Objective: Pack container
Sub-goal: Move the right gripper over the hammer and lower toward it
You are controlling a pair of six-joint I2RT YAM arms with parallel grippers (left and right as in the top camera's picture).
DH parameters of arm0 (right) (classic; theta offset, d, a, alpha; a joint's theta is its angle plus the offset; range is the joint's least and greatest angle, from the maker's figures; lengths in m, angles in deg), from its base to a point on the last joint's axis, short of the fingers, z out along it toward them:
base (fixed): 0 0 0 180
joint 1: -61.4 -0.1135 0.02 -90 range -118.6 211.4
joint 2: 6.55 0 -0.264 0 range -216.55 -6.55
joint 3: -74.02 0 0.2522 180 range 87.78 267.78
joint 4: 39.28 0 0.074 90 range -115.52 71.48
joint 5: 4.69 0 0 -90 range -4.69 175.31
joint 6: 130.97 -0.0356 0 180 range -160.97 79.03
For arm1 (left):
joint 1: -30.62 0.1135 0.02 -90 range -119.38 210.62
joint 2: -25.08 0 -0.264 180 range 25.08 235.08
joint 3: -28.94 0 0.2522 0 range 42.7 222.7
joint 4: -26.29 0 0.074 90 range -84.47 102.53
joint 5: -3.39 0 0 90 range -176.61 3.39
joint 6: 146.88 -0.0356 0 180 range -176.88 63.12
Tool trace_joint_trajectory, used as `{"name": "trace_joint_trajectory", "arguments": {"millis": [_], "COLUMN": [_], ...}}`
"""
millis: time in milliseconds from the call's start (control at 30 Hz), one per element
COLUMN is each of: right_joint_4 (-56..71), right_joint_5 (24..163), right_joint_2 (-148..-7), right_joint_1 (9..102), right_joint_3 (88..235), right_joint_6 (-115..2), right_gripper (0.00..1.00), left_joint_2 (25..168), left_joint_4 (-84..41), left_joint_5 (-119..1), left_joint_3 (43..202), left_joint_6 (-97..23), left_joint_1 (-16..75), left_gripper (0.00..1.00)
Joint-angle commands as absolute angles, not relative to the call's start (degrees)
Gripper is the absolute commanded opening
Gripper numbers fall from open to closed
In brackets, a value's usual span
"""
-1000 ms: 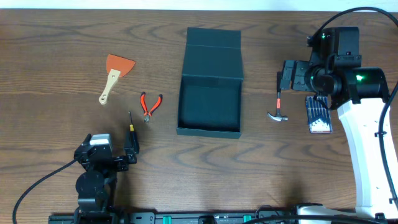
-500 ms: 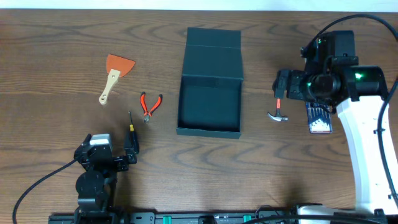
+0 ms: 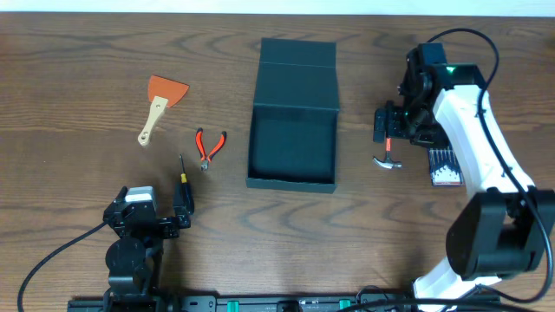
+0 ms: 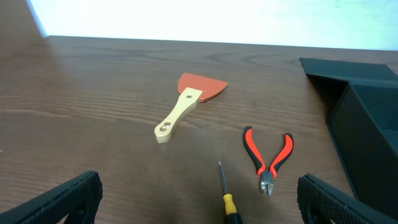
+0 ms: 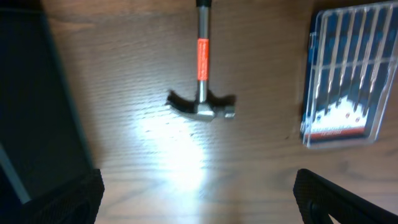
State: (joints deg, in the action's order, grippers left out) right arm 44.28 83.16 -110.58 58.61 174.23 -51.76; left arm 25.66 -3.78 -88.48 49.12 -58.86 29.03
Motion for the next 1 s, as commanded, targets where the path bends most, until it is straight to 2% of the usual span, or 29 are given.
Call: {"name": "trace_joint_trajectory", "arguments": {"millis": [0,300,967], "right_joint_4": [43.27,37.90,39.01], "right_joint_5": [79.82,79.97,84.73], "right_joint_2": [-112.48,-113.42,-119.91], "right_joint_1": [59.00,60.51,62.81], "right_joint_3": [175.11,175.08,174.56], "right_joint_6": [-47.63,-44.96,-45.62], "right_gripper": [0.99,0.99,0.99], "left_joint_2": [25.31,25.31,25.31], "left_joint_4": [-5.01,-5.01,-5.01], "left_joint_5": [-88.52,-88.52,-88.52], "left_joint_3": [48.49,48.49,48.49], "left_joint_6": [-59.64,-59.64,-59.64], "left_joint_1": [29.25,29.25,29.25], "left_gripper": [0.99,0.98,0.98]}}
